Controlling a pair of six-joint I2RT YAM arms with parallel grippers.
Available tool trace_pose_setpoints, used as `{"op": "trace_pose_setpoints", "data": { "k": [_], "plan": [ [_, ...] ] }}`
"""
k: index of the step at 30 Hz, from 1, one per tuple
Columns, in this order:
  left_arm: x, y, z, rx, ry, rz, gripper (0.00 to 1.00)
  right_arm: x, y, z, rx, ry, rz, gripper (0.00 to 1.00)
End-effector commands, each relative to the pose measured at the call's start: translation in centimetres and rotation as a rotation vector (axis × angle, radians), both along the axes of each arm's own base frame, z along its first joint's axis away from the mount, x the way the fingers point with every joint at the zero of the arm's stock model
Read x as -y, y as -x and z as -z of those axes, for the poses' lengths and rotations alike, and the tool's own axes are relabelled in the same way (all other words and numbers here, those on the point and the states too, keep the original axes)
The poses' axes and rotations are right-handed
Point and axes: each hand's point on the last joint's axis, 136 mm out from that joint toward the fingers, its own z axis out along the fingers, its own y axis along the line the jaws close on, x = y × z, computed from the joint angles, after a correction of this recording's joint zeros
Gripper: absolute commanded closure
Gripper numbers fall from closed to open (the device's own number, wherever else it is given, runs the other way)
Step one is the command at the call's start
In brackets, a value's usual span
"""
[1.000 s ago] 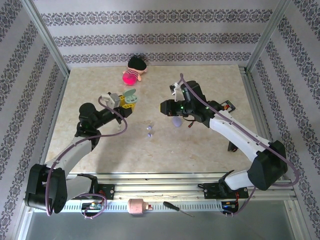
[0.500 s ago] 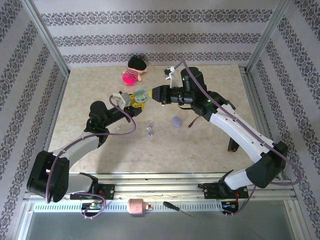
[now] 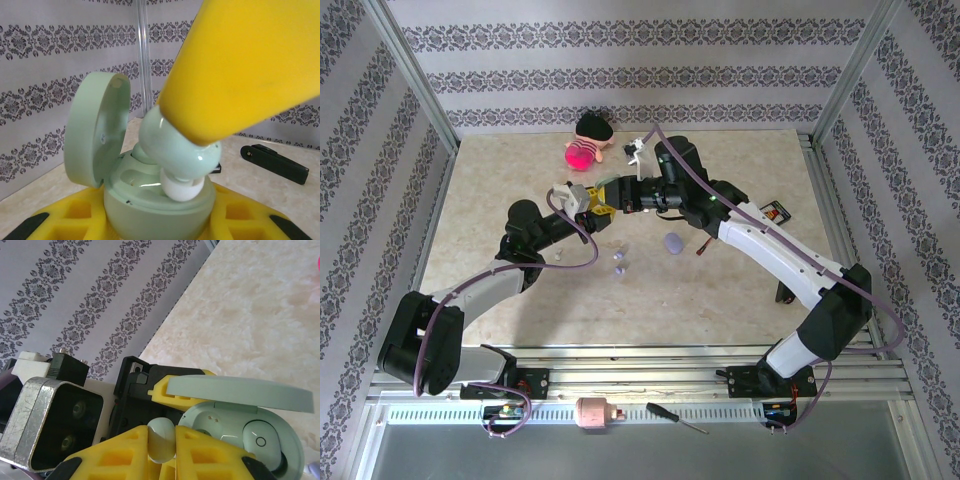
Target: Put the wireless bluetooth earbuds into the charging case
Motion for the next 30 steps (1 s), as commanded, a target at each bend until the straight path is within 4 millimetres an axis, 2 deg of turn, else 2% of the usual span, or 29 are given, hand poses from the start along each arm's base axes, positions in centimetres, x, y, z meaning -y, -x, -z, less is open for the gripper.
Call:
{"op": "trace_pose_setpoints", "data": {
  "k": [1,14,24,28,30],
  "plan": [
    [0.4,0.3,-2.6,0.089,0.032,0.013,0.72,0.1,-0.9,-1.2,0.044,-0.019,0.020,0.84],
    [0.2,-0.1,-3.1,0.098,0.043,-0.007,0.72,0.6,-1.2,0.1,0.026,0.001,0.038,0.85],
    [0.2,-0.2,-3.6,0.099,0.055,-0.015,0.72,0.2,-1.2,1.3,-0.005,0.012,0.022,0.84],
    [0.1,-0.4,-3.5,0.094,0.058,-0.018,0.72,0.2,-1.2,1.4,-0.011,0.011,0.025,0.80],
    [0.2,-0.4,-3.5,0.095,0.058,-0.017,0.72,0.4,-1.3,1.1,-0.002,0.013,0.035,0.75]
  ]
}}
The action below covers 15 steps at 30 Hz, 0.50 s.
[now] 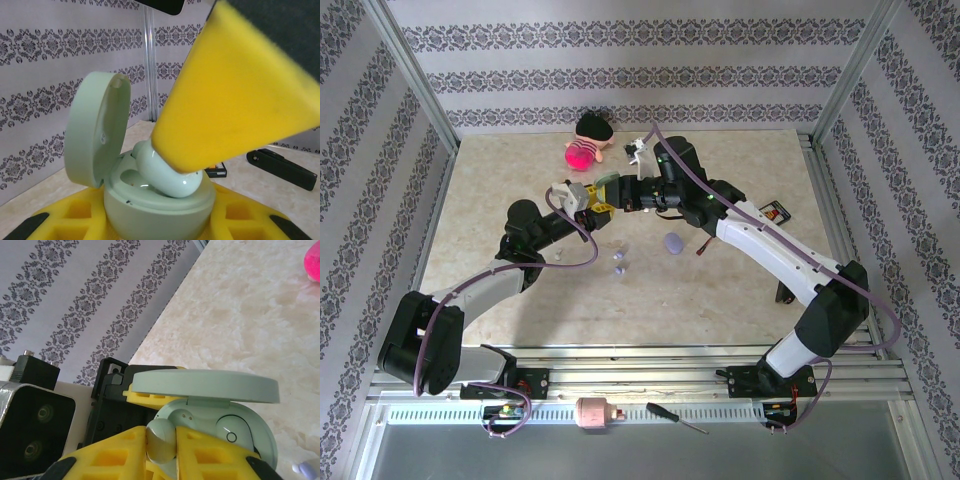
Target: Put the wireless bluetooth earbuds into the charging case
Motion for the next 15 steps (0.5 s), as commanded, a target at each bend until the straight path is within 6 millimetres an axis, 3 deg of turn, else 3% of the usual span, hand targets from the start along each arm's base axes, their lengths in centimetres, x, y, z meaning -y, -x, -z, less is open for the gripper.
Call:
{"op": "trace_pose_setpoints", "data": {
  "k": [1,15],
  "plan": [
    [0.4,0.0,-3.1,0.088,0.043,0.009,0.72,0.5,-0.5,-0.1,0.018,0.001,0.017,0.71],
    [0.3,0.2,-2.3,0.090,0.026,0.007,0.72,3.4,0.4,-4.1,0.166,0.004,0.061,0.42]
  ]
}}
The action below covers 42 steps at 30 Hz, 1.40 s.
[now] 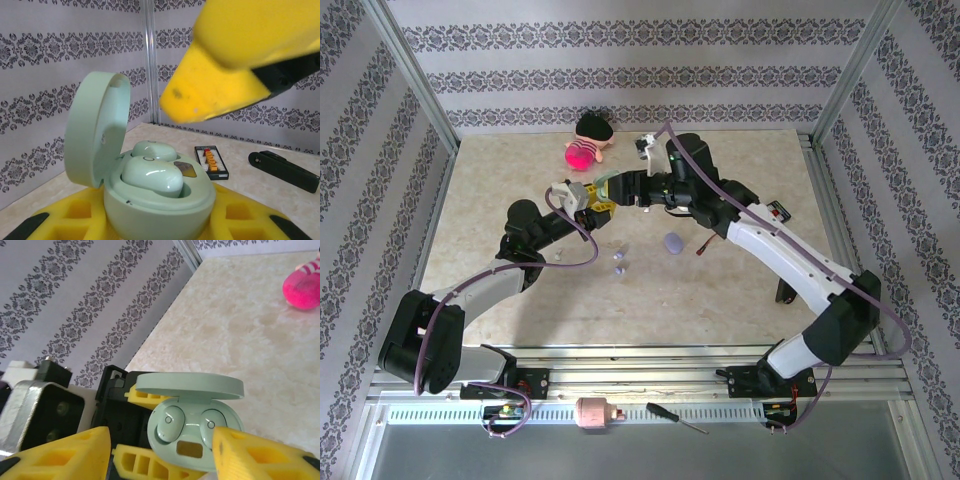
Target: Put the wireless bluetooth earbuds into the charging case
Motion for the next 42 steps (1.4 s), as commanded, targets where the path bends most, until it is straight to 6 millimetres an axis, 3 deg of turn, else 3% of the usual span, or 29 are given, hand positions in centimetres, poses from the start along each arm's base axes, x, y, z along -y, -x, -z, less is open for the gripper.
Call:
{"op": "trace_pose_setpoints", "data": {
  "k": [1,6,9,15,33,42],
  "plan": [
    [0.4,0.4,-1.9,0.079,0.005,0.012,0.72,1.7,0.4,-2.2,0.089,0.004,0.034,0.39],
    [0.3,1.2,-1.4,0.103,-0.054,0.016,0.72,3.0,-1.4,-1.9,0.084,0.043,0.113,0.29],
    [0.3,1.6,-1.5,0.104,-0.066,0.032,0.72,2.8,-2.3,-1.2,0.042,0.054,0.113,0.22],
    [0.5,2.3,-1.7,0.098,-0.064,0.062,0.72,1.7,-3.7,-0.2,-0.009,0.050,0.089,0.20],
    [0.1,1.3,-2.9,0.090,-0.005,0.014,0.72,2.6,-2.7,1.6,-0.056,0.051,0.081,0.22],
    [0.3,1.6,-2.7,0.089,-0.017,0.035,0.73,3.8,-1.9,-1.0,0.023,-0.031,0.063,0.23]
  ]
}}
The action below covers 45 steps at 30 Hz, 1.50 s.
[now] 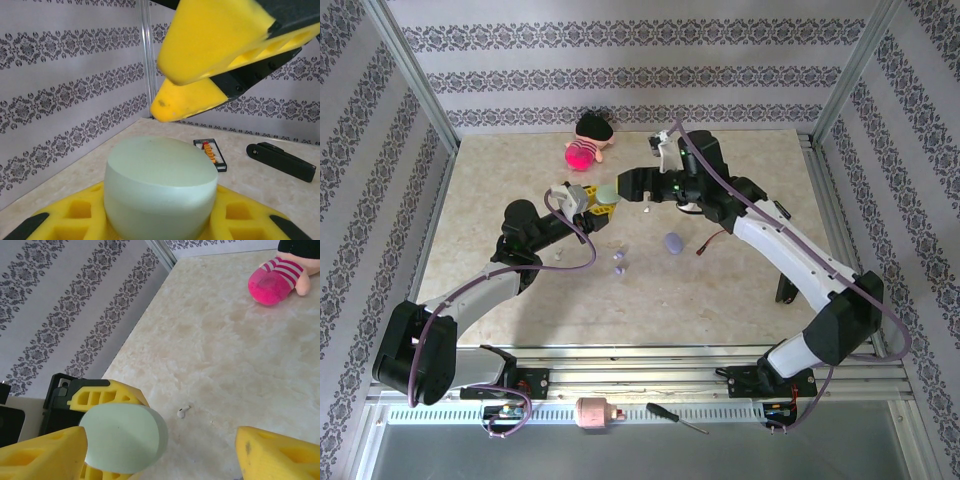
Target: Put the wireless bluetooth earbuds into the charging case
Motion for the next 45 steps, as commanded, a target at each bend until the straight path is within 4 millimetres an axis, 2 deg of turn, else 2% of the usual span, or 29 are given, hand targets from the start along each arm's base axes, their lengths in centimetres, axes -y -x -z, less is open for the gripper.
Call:
{"op": "trace_pose_setpoints", "data": {
  "k": [1,4,10,18,24,31,38,40,42,45],
  "plan": [
    [0.5,0.8,-2.6,0.080,0.026,0.031,0.73,0.7,0.5,-2.7,0.057,-0.075,-0.014,0.23],
    [0.4,0.8,-2.6,0.080,0.029,0.026,0.73,0.6,0.6,-2.6,0.000,-0.125,-0.022,0.24],
    [0.0,0.2,-3.7,0.096,0.087,-0.008,0.73,-0.1,0.2,-3.1,-0.214,-0.436,-0.068,0.27],
    [0.2,-0.4,-4.2,0.097,0.115,-0.004,0.73,-1.4,0.0,-1.4,-0.324,-0.503,-0.124,0.30],
    [0.2,-1.0,-4.6,0.092,0.155,-0.010,0.73,-2.6,0.4,-1.7,-0.345,-0.562,-0.175,0.32],
    [0.6,-1.3,-4.7,0.086,0.169,0.008,0.72,-2.9,0.1,-1.3,-0.376,-0.616,-0.184,0.34],
    [0.8,-1.4,-4.0,0.074,0.157,0.008,0.72,-2.6,-0.2,-1.0,-0.385,-0.624,-0.169,0.62],
    [0.8,-1.5,-3.8,0.070,0.154,0.008,0.72,-2.6,-0.2,-1.0,-0.390,-0.628,-0.172,0.66],
    [0.8,-1.5,-3.8,0.072,0.154,0.004,0.72,-2.7,-0.1,-1.0,-0.396,-0.629,-0.183,0.64],
    [0.8,-1.6,-4.0,0.079,0.157,0.003,0.72,-3.0,-0.3,-0.6,-0.415,-0.628,-0.185,0.54]
  ]
}}
